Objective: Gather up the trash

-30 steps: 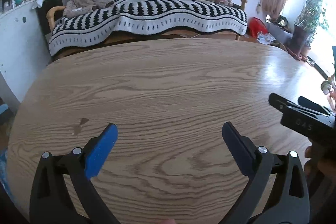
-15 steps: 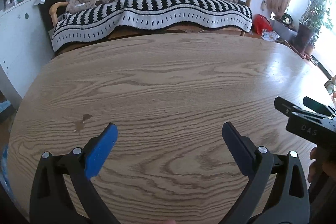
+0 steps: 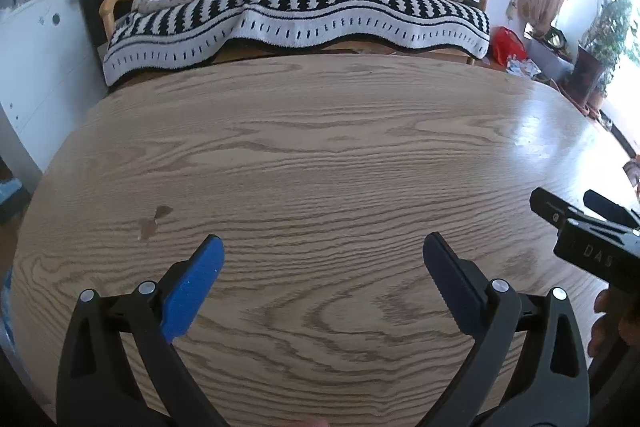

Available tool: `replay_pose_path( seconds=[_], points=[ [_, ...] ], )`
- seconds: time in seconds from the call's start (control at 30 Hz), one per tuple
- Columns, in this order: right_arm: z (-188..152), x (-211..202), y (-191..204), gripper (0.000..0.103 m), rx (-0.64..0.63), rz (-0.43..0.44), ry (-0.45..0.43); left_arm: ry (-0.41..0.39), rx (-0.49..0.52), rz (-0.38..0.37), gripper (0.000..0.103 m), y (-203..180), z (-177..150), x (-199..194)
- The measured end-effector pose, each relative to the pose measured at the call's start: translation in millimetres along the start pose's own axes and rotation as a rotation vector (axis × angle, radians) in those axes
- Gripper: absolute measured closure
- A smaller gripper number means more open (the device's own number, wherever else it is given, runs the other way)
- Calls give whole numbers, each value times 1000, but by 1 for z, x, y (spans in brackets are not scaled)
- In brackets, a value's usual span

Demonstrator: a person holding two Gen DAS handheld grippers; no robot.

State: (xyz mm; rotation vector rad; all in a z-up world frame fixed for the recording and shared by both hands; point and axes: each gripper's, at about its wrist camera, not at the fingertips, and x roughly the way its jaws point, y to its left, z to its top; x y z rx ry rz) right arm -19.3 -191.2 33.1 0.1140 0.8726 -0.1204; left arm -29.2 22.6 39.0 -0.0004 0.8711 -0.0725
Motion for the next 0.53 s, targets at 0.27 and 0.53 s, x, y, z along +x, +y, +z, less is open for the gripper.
replay_pose_path(
  seconds=[0.27, 0.53],
  points=[
    [-1, 1, -1, 6, -4, -3, 7, 3, -67, 49, 6, 8, -6, -1],
    [-2, 12, -2, 6, -14, -9, 39, 26, -58, 52, 6, 9, -7, 15]
  ],
)
